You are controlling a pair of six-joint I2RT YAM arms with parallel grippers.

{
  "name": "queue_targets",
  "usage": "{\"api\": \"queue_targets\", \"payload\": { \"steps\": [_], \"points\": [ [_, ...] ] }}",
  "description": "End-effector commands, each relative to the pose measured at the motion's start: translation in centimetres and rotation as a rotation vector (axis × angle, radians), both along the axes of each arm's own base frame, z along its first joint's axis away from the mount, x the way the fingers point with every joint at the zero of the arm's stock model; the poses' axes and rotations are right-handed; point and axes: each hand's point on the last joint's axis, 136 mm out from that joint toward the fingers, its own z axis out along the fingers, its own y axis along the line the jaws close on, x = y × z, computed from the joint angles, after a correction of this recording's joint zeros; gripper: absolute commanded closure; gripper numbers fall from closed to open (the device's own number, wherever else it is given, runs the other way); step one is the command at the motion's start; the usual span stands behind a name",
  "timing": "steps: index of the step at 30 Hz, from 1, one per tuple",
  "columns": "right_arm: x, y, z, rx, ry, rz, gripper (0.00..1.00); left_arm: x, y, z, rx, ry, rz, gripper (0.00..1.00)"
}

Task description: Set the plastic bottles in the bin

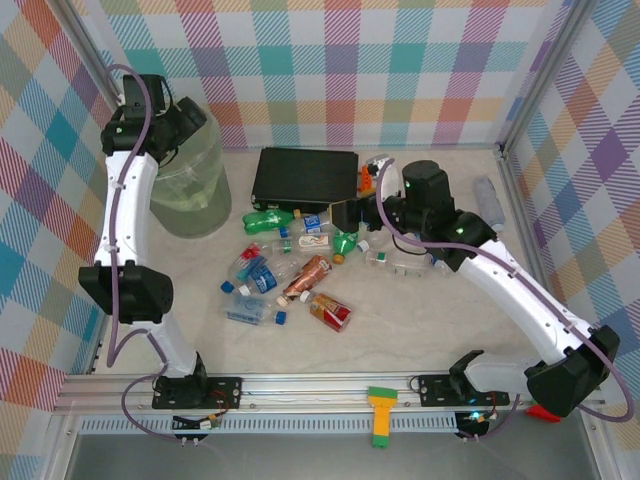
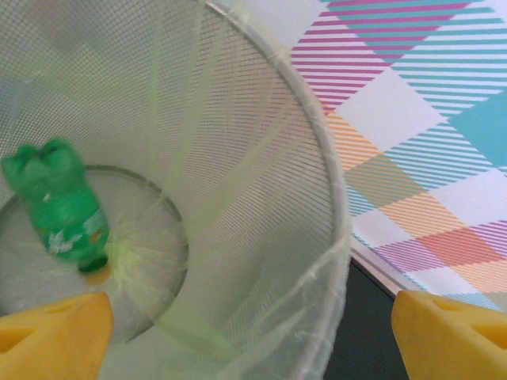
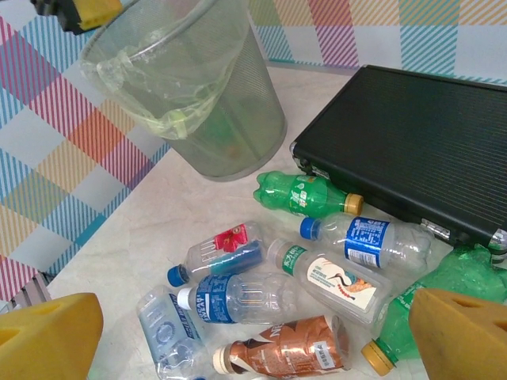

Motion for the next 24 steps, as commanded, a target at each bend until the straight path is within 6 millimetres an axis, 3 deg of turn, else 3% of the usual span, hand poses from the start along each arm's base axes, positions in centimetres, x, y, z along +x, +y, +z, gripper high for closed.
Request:
{"api": "queue_targets", "payload": {
  "steps": [1,8,17,24],
  "points": [
    [-0.1,0.5,1.4,0.021,-0.036,0.019,0.01,-1.9,-1.6,1.9,0.046,-0.033,-0.049,0.09],
    [0.4,0.5,0.5,0.005,-0.012,-0.001,0.01,-4.6,-5.2,1.7,0.084,-0.013,-0.129,0.09],
    [1.5,0.1,0.5,-0.022,-0.013,-0.055,0.01,-10.4,-8.6,0.5,0.153,0.020,-0.215,0.03],
    [2.6,-0.4,0.5,-0.010,0.007,-0.134,0.01,-15.4,-10.8,-3.1,0.115,0.091,-0.282,0.02]
  ]
}}
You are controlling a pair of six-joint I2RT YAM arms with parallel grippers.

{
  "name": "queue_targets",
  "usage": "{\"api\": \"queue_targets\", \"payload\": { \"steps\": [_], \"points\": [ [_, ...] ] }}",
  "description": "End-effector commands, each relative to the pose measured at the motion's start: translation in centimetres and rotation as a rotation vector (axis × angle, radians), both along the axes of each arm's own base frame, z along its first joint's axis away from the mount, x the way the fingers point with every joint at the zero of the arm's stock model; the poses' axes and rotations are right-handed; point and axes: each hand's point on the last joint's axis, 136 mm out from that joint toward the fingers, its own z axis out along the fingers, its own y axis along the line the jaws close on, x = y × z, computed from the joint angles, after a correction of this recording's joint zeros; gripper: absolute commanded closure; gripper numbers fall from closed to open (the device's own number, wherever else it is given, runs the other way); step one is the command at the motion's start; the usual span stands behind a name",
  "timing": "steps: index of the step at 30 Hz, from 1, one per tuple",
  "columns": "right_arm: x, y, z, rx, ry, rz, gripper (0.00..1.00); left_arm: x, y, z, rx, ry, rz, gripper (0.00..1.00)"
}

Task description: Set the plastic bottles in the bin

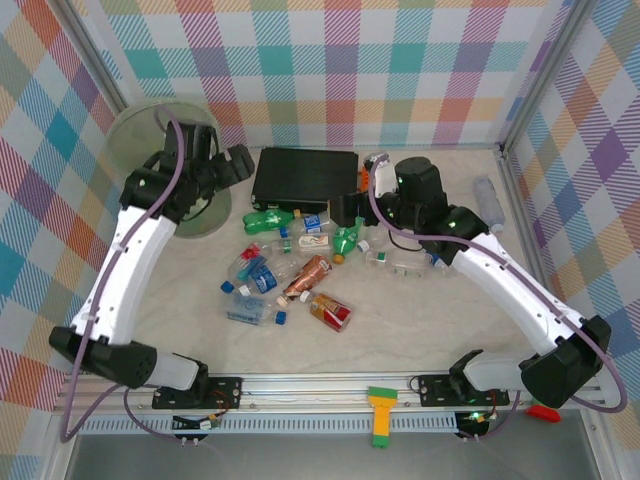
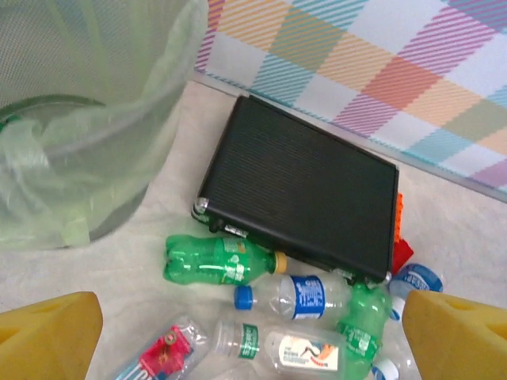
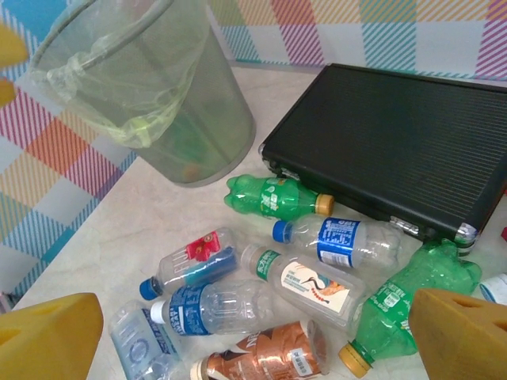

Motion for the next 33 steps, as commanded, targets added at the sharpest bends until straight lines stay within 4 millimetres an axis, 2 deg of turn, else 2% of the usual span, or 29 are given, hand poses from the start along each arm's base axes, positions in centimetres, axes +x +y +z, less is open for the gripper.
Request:
{"api": "queue_targets", "payload": {
  "steps": [1,6,11,16,25,28,33],
  "points": [
    [0.7,-0.1,1.3,0.026,0.002,-0.056,0.01,-2.6,-0.2,-2.2,-0.004,0.060,-0.009,0.02],
    [0.5,-0.4,1.4,0.032,0.054,-0.111,0.01,-5.8,-0.4,-6.0,-0.020,0.143,-0.024,0.01],
    [-0.6,0.8,1.3,-0.015,0.086,-0.100,0.01,-9.1,-0.5,-9.5,-0.063,0.216,-0.008,0.01],
    [-1.6,2.4,1.2,-0.039,0.097,-0.061,0.01,-12.4,0.7,-12.9,-0.064,0.339,0.075,0.00],
    [-2.1,3.6,-0.3,-0.137,0.046,0.049,0.01,-15.8,2.0,-18.9,-0.230,0.422,0.321,0.00],
    [-2.6,3.6,-0.5,-0.134,0.010,0.085,0.01,-16.5,2.4,-20.1,-0.251,0.428,0.382,0.03],
    [-3.4,3.2,-0.4,-0.108,-0.016,0.100,0.01,-17.5,1.8,-22.4,-0.350,0.481,0.456,0.05]
  ]
}}
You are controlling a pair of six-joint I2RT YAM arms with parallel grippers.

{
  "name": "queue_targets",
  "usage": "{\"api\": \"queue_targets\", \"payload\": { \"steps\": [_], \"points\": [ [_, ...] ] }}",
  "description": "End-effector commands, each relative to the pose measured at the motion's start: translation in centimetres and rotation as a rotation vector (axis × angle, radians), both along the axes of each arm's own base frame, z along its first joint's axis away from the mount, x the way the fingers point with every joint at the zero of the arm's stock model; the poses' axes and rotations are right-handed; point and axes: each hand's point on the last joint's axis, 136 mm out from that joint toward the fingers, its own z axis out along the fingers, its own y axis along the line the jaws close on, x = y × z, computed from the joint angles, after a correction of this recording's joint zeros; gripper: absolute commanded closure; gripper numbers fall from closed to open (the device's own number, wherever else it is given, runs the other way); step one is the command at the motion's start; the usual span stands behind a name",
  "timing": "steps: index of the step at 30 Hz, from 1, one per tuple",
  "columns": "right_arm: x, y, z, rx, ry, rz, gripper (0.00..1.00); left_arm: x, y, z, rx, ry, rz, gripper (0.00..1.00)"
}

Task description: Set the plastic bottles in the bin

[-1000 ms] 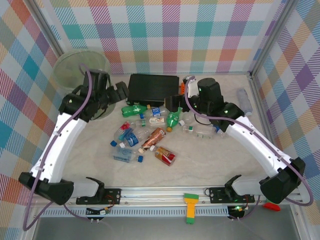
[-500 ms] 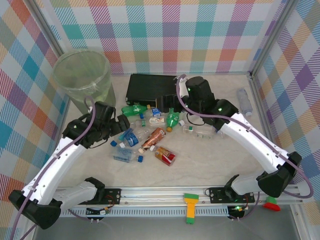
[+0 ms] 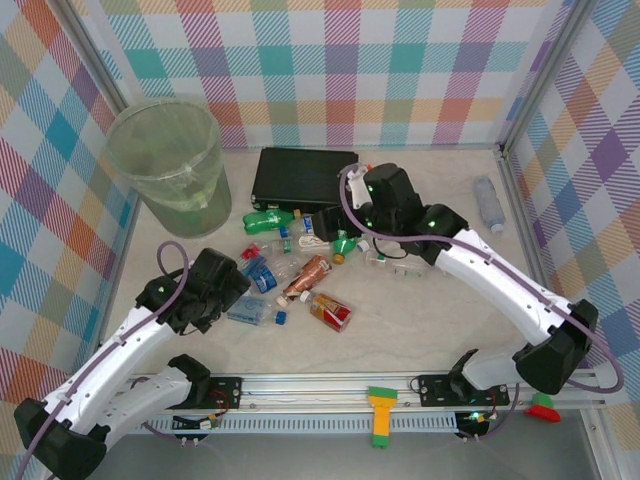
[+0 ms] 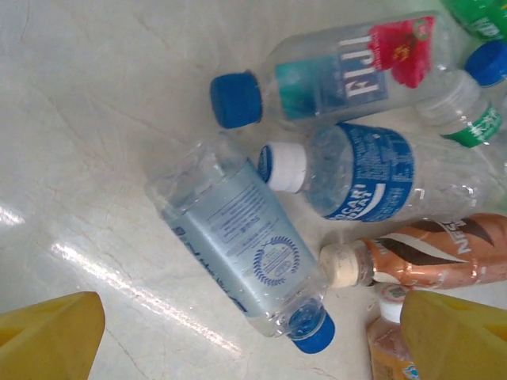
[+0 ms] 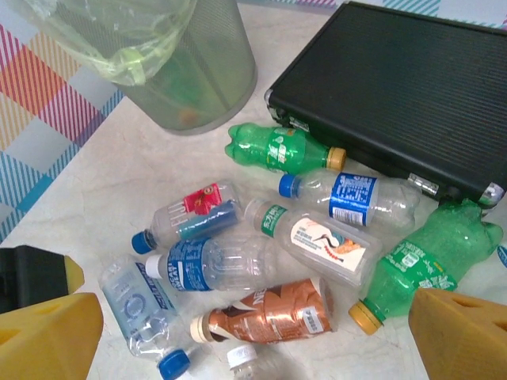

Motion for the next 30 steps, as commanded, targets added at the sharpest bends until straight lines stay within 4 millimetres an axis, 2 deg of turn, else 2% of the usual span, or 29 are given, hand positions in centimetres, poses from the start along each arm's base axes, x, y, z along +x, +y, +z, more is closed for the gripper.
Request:
{"api": "queue_targets", "payload": {
  "steps": [1,7,17,21,30],
  "points": [
    [-1.0,0.1,1.8,0.042,-0.063,0.050,0.01,-0.6,-0.7,-1.5,-0.087,0.029,0.104,0.06],
    [-1.6,-0.2,1.3,0.058,-0.046,0.048,0.01,-0.6,-1.6,-3.6,-0.110,0.064,0.128,0.07],
    [-3.2,0.1,0.2,0.088,0.026,0.093,0.01,0.9,-3.6,-6.4,-0.122,0.105,0.113,0.14],
    [-3.6,0.1,-0.1,0.073,0.038,0.108,0.01,1.4,-3.4,-6.9,-0.074,0.118,0.104,0.16],
    [-3.7,-0.5,0.5,0.101,0.023,0.085,0.01,1.0,-2.8,-9.5,-0.028,0.152,0.115,0.22]
  ]
}}
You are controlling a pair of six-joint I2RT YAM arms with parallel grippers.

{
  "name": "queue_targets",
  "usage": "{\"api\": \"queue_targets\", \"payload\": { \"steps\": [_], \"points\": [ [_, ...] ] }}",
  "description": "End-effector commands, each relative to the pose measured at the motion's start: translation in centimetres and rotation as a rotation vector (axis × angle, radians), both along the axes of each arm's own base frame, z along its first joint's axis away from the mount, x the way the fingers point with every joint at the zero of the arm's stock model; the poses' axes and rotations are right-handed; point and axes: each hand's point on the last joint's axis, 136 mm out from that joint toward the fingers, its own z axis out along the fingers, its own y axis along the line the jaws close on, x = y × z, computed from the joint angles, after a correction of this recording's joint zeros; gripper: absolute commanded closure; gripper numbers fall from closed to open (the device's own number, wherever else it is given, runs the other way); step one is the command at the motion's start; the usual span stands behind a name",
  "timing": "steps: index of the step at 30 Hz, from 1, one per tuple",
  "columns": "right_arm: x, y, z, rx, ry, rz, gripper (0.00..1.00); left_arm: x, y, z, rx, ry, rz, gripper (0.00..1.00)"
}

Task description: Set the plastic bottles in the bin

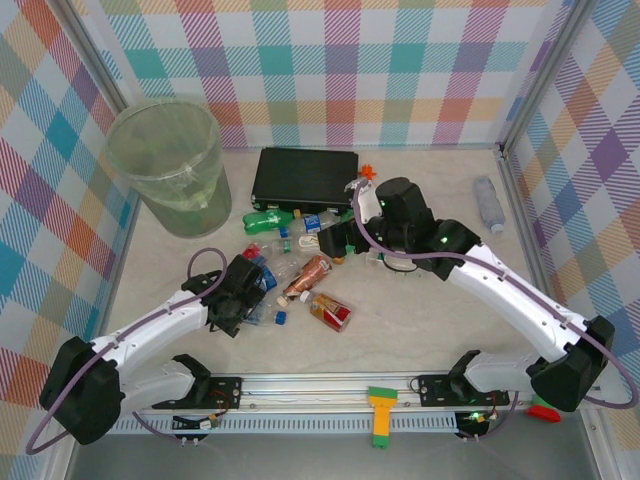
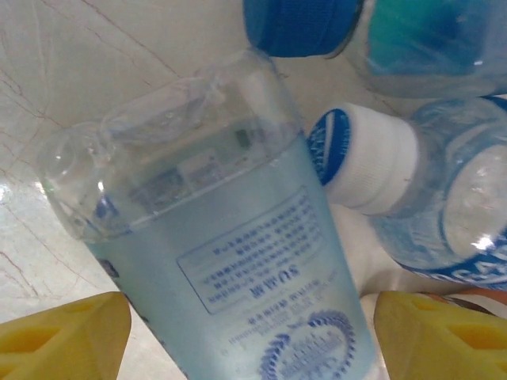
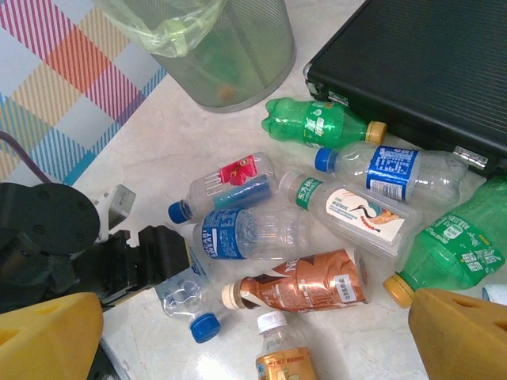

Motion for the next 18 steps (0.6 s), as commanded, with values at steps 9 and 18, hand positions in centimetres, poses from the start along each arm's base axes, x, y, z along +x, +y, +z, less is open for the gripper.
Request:
{"api": "queue_targets", "payload": {
  "steps": [9,18],
  "points": [
    [-0.9,-0.3,1.3,0.043,-0.030,0.009,0.01,-0.6,0.6,-3.0,0.071,0.059,-0.024,0.29],
    [-1.1,-0.4,1.2,0.042,-0.033,0.016,0.01,-1.1,1.7,-2.4,0.127,0.063,-0.043,0.50]
  ]
}}
